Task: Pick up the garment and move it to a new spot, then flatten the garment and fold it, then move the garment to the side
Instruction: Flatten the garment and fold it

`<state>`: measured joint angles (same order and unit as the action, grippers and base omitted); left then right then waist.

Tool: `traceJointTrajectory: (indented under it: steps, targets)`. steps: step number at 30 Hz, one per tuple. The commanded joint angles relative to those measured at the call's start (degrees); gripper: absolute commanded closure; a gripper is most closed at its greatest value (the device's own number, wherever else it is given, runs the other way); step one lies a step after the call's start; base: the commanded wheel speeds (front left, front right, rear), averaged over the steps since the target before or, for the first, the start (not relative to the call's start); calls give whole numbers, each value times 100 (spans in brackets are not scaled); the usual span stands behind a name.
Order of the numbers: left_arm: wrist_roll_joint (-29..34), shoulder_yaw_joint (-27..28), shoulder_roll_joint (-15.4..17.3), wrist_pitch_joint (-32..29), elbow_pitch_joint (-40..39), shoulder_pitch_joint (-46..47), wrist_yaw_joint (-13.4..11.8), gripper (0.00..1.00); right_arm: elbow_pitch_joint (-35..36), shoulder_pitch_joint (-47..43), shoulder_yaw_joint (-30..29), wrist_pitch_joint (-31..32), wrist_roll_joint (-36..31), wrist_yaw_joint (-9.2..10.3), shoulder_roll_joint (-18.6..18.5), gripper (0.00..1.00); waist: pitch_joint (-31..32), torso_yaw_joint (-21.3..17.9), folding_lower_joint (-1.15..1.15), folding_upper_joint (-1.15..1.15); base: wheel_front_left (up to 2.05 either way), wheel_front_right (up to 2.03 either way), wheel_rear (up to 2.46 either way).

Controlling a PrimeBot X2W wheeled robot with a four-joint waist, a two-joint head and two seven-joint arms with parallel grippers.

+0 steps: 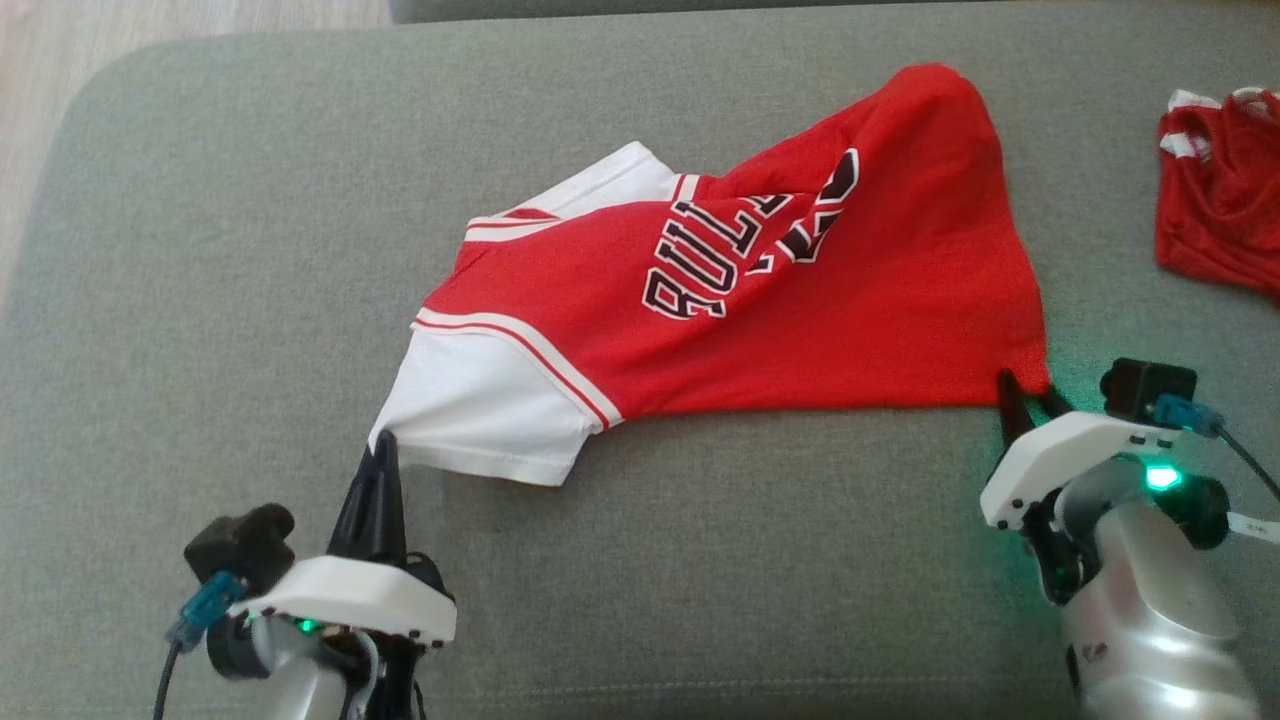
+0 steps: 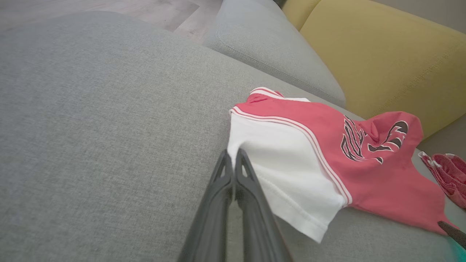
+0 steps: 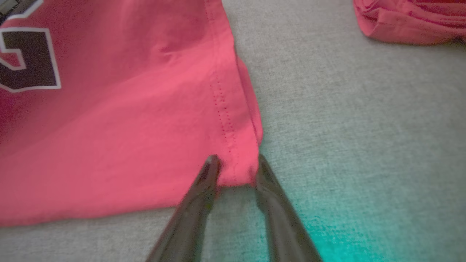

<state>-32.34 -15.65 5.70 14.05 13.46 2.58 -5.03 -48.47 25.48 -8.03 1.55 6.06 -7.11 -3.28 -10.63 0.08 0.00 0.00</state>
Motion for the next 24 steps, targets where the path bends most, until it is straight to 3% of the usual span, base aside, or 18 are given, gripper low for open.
traceJointTrajectory:
  steps: [1, 10, 14, 19, 24]
  targets:
    - [19, 239, 59, 54, -172, 182, -2, 100, -75, 46, 222, -14, 110, -37, 40, 100, 42, -29, 0, 0, 0, 0, 0]
    - [43, 308, 87, 74, -435, 414, 80, 100, 227, 234, 703, -1149, 697, -37, 40, 100, 456, -131, 0, 0, 0, 0, 0]
    - [122, 309, 179, 72, -716, 507, 85, 100, 615, 230, 910, -1330, 782, -37, 40, 100, 710, -195, 0, 0, 0, 0, 0]
    - [281, 344, 438, -51, -1484, 652, 39, 100, 1748, 62, 1151, -1382, 873, -37, 22, 100, 1133, -302, 0, 0, 0, 0, 0]
    - [534, 384, 778, -406, -2602, 921, -71, 100, 3400, -271, 1172, -1074, 1047, -37, -128, 100, 1343, -364, 0, 0, 0, 0, 0]
